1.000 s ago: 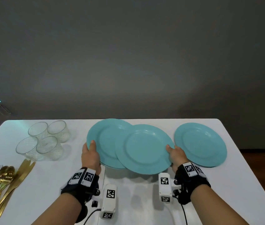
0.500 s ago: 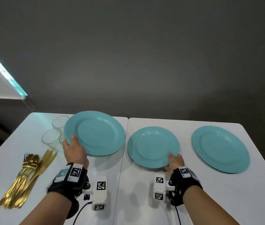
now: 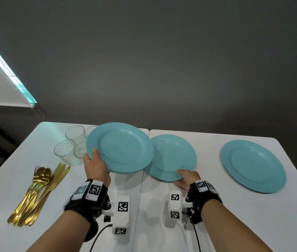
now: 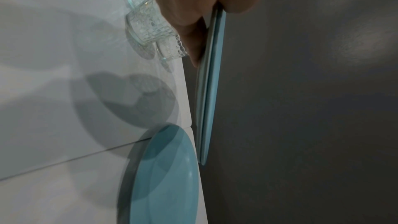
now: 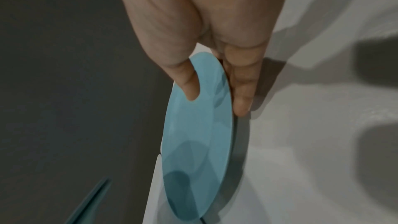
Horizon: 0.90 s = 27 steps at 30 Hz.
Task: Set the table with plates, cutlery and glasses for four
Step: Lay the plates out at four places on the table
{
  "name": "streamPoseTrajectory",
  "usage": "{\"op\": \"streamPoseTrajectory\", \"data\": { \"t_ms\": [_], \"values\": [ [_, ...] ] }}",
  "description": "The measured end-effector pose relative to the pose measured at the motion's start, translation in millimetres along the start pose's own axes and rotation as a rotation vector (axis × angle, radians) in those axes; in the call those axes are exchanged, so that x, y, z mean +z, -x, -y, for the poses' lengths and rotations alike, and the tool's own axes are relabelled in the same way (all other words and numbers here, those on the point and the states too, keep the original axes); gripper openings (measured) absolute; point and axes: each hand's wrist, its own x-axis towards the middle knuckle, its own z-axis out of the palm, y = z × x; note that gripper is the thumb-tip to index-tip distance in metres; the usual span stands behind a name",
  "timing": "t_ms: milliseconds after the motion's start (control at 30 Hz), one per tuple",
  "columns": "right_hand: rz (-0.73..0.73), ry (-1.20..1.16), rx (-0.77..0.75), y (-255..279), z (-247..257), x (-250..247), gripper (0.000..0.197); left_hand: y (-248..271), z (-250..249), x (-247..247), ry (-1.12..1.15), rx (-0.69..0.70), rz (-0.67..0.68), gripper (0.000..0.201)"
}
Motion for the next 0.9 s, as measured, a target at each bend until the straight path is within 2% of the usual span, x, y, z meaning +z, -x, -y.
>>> {"op": "streamPoseTrajectory", "data": {
  "t_ms": [167, 300, 600, 700, 767, 800, 900],
  "values": [
    [-0.047, 0.081, 0.003, -3.2, -1.4, -14.3, 0.005, 2.9, 0.2, 6.6, 0.073, -0.054, 0.045, 0.039],
    [-0.110, 0.090, 0.035, -4.1, 2.5, -39.0, 0.021, 8.5, 4.2, 10.0, 0.093, -0.040, 0.085, 0.039],
    [-0.228, -0.039, 0.029, -8.4, 4.6, -101.3, 0.020, 31.5, 11.0, 28.1, 0.086, -0.095, 0.175, 0.041],
    [-0.192, -0.012, 0.005, -0.9, 7.1, -102.3, 0.022, 32.4, 21.4, 40.4, 0.054, -0.122, 0.154, 0.053],
    [-0.116, 0.031, -0.033, 14.1, 11.8, -94.5, 0.027, 34.0, 31.2, 46.3, 0.070, -0.131, 0.185, 0.072],
    [-0.062, 0.048, -0.060, 22.7, 14.3, -89.4, 0.029, 37.4, 33.9, 48.1, 0.089, -0.153, 0.208, 0.073],
    [0.097, 0.052, -0.167, 46.5, 17.7, -73.4, 0.026, 53.9, 36.8, 51.0, 0.123, -0.207, 0.294, 0.052]
  ]
}}
